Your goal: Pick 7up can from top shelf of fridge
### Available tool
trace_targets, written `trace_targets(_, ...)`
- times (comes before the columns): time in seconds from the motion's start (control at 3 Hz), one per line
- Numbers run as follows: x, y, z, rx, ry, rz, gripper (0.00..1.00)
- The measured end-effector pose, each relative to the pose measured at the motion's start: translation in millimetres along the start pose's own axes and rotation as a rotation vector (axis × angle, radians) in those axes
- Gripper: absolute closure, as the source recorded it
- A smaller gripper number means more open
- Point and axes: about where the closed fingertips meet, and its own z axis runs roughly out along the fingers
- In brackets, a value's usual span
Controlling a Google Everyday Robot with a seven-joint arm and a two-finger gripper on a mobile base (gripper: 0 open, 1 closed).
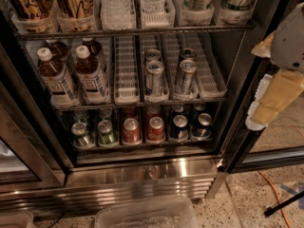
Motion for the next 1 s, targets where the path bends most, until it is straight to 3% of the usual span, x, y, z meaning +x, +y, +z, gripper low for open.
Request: trace_targets(1.0, -76, 43, 44, 0.004, -0.425, 0.262, 0.0)
